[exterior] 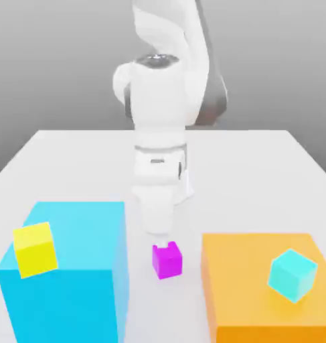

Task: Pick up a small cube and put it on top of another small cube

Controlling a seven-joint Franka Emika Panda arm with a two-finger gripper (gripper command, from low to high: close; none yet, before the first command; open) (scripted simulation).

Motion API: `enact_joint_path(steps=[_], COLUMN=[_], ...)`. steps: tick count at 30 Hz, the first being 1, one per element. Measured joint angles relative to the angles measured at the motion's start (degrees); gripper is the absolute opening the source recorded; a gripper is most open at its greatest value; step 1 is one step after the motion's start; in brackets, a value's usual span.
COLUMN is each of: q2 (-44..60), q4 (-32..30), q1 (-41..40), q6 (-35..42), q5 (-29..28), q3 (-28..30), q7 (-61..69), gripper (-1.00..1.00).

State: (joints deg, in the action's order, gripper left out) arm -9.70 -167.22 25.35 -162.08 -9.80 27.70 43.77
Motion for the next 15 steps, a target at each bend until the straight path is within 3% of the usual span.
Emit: enact_joint_path(steps=[6,15], q2=[3.42,6.52], q4=[-3.62,-2.66], q1=[2.17,7.06], q6=[-4.07,-7.85], q5=[-1.16,8.86], q3=[1.41,3.15], q7=[9.57,16.42], gripper=[0.0,0.0])
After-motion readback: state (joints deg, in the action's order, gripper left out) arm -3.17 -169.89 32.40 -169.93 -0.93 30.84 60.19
